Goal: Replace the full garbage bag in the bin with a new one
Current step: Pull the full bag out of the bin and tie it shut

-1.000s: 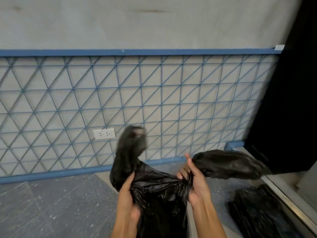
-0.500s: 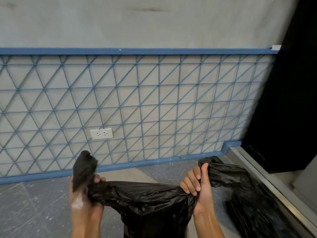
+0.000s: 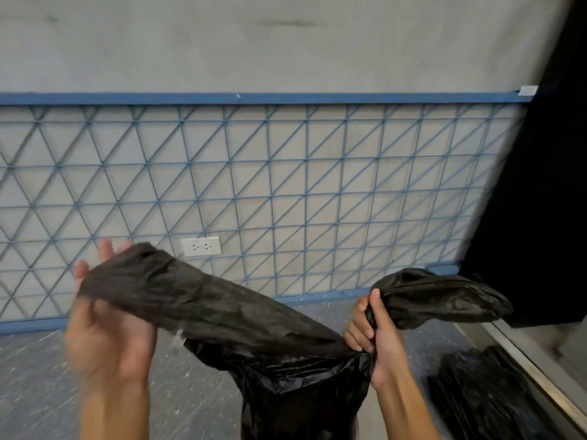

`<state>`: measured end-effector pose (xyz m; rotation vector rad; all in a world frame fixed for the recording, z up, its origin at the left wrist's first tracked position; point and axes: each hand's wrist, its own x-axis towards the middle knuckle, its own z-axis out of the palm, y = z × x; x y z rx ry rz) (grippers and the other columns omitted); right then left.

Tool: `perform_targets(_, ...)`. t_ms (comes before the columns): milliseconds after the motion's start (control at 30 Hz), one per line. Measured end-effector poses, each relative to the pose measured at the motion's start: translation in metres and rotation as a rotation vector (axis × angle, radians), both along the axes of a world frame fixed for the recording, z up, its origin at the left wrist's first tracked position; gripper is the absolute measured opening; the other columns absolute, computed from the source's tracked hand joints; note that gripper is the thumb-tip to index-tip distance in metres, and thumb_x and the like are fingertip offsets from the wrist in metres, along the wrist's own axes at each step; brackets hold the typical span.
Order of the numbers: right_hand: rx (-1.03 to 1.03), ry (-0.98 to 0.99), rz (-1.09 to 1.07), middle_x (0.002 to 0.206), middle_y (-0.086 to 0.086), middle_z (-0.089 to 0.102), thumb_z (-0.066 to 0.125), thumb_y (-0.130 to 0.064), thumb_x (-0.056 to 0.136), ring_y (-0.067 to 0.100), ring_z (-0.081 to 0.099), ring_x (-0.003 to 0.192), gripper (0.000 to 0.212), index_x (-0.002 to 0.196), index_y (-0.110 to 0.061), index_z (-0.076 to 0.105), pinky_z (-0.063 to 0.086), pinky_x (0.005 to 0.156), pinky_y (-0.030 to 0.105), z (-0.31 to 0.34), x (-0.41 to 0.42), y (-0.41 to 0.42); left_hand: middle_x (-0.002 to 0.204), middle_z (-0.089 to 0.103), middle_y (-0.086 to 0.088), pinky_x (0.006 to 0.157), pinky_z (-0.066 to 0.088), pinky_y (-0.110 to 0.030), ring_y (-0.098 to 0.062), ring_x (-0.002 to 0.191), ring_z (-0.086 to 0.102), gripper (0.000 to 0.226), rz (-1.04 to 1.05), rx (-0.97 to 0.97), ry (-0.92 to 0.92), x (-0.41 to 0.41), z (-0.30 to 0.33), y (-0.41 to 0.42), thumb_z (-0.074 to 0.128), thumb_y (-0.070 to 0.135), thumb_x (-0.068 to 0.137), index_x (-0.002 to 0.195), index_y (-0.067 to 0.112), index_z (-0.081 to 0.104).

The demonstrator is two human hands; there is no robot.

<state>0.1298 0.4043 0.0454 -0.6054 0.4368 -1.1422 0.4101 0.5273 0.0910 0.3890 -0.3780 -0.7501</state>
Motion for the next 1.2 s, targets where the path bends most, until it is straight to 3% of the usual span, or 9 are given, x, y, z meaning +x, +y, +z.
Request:
perform_targets(133, 0.002, -0.134, 0.053, 0.035, -0.006, 0.029, 0.068, -0.045, 0.067, 0.008, 0.006, 0.031, 0.034, 0.063, -0.014, 0.055, 0.021, 0.029, 0.015, -0.002, 0.003, 0.001, 0.159, 0.006, -0.008, 0.115, -0.013, -0.047, -0.027, 0.147, 0.003, 0.074, -0.195, 0.120, -0.030, 0.005, -0.089, 0.023, 0.039, 0.038, 0.094, 0.148, 0.030, -0.010)
perform_targets(267, -0.001, -0.130, 0.013, 0.036, -0.006, 0.029, 0.070, -0.047, 0.064, 0.007, 0.010, 0.028, 0.037, 0.064, -0.014, 0.055, 0.022, 0.028, 0.016, -0.005, 0.008, 0.001, 0.141, 0.049, 0.003, 0.104, 0.043, -0.025, -0.004, 0.125, 0.051, 0.095, -0.255, 0.348, -0.279, -0.052, -0.127, 0.007, 0.077, 0.051, 0.064, 0.144, 0.021, 0.036)
perform_targets(367, -0.030, 0.023, -0.020, 0.038, -0.006, 0.027, 0.061, -0.051, 0.069, 0.004, 0.020, 0.025, 0.039, 0.064, -0.014, 0.052, 0.020, 0.031, 0.015, -0.004, 0.021, 0.006, 0.096, 0.076, -0.006, 0.075, 0.053, -0.012, -0.002, 0.091, 0.069, 0.101, -0.568, 0.270, -0.386, -0.085, -0.103, -0.016, 0.091, 0.018, 0.031, 0.122, -0.001, 0.052)
perform_targets(500, -0.180, 0.430, 0.019, 0.039, -0.003, 0.034, 0.052, -0.054, 0.076, 0.006, 0.023, 0.028, 0.043, 0.066, -0.012, 0.051, 0.021, 0.034, 0.017, 0.003, 0.051, 0.025, 0.083, 0.075, -0.011, 0.061, 0.057, -0.024, -0.018, 0.074, 0.073, 0.106, -0.539, 0.423, -0.356, -0.111, -0.086, -0.028, 0.093, 0.028, 0.005, 0.103, -0.002, 0.067)
perform_targets(667, -0.177, 0.514, 0.056, 0.035, -0.005, 0.035, 0.056, -0.040, 0.088, 0.005, 0.027, 0.026, 0.038, 0.070, -0.008, 0.051, 0.028, 0.033, 0.016, 0.003, 0.065, 0.035, 0.090, 0.071, -0.016, 0.069, 0.056, -0.038, -0.024, 0.076, 0.070, 0.021, -0.403, 0.432, -0.013, -0.120, -0.079, -0.043, 0.071, 0.019, 0.069, 0.083, 0.003, 0.074)
perform_targets(833, 0.095, -0.078, 0.012, 0.045, 0.001, 0.044, 0.064, -0.036, 0.075, 0.016, 0.051, 0.042, 0.027, 0.068, -0.012, 0.053, 0.057, 0.058, 0.031, -0.023, 0.024, 0.023, 0.041, 0.040, 0.006, 0.080, 0.044, -0.028, -0.009, 0.047, 0.052, 0.060, -0.242, 0.425, 0.272, -0.115, -0.074, -0.042, 0.042, 0.026, 0.096, 0.036, 0.021, 0.042)
perform_targets(1000, -0.144, 0.190, 0.219, 0.107, -0.017, 0.071, 0.088, -0.054, 0.036, 0.018, 0.056, 0.115, 0.102, 0.126, -0.025, 0.050, 0.045, 0.088, 0.037, -0.072, -0.026, 0.019, 0.036, 0.030, 0.006, 0.058, 0.048, -0.019, -0.005, 0.032, 0.033, 0.036, -0.216, 0.345, 0.318, -0.115, -0.074, -0.041, 0.042, 0.029, 0.094, 0.061, 0.022, 0.054)
perform_targets(1067, -0.406, 0.305, 0.321, 0.133, -0.020, 0.055, 0.086, -0.025, 0.059, 0.010, 0.046, 0.130, 0.105, 0.143, -0.030, 0.023, 0.041, 0.103, 0.033, -0.079, -0.028, 0.031, 0.035, 0.030, 0.007, 0.046, 0.046, -0.016, -0.003, 0.030, 0.031, 0.026, -0.202, 0.305, 0.288, -0.118, -0.074, -0.041, 0.038, 0.025, 0.097, 0.084, 0.022, 0.060)
perform_targets(1200, -0.373, 0.406, 0.211, 0.123, 0.000, 0.065, 0.090, -0.039, 0.048, 0.017, 0.061, 0.112, 0.094, 0.129, -0.018, 0.048, 0.047, 0.094, 0.028, -0.051, 0.005, 0.040, 0.034, 0.026, 0.008, 0.039, 0.043, -0.019, -0.003, 0.029, 0.028, 0.022, -0.173, 0.460, 0.077, -0.136, -0.073, -0.043, 0.038, 0.019, 0.098, 0.093, 0.015, 0.059)
